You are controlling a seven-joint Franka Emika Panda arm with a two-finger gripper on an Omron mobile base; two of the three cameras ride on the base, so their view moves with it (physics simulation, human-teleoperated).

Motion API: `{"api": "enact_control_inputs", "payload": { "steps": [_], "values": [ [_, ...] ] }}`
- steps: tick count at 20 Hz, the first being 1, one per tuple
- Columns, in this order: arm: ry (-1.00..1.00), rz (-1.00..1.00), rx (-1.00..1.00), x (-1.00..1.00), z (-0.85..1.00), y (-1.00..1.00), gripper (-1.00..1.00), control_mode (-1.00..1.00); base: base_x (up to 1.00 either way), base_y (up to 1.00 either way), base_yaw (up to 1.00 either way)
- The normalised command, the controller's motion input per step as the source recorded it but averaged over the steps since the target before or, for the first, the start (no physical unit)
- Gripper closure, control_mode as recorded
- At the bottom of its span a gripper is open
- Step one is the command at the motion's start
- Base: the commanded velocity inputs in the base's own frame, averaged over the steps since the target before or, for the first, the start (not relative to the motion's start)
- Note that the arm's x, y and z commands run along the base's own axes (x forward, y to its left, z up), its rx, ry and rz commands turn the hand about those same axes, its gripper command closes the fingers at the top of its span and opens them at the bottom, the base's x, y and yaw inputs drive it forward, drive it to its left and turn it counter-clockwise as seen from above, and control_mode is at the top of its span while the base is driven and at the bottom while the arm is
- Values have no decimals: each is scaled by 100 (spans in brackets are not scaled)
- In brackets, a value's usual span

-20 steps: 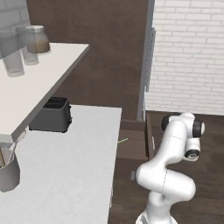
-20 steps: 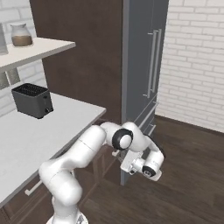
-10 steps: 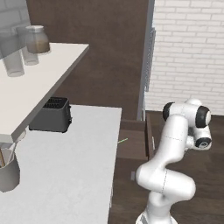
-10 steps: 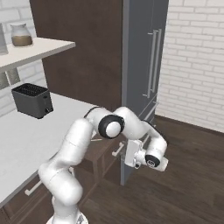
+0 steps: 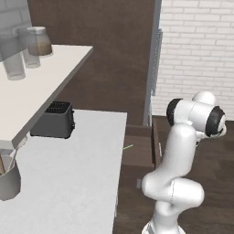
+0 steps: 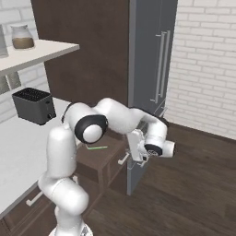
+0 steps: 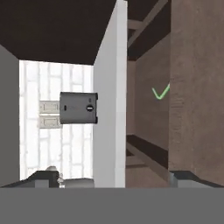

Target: Take a straw from the drawer in front and place it inside the glass cup on the dining counter.

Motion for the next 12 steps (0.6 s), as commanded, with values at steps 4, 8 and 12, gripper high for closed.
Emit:
{"api": "enact_control_inputs", "payload": {
  "steps": [4, 8, 12],
  "values": [
    [3, 3, -23, 30, 46, 41, -100, -100, 0, 0, 0],
    [12, 1, -18, 44, 11, 45, -100, -100, 0, 0, 0],
    [18, 0, -14, 53, 0, 44, -100, -100, 0, 0, 0]
  ]
}}
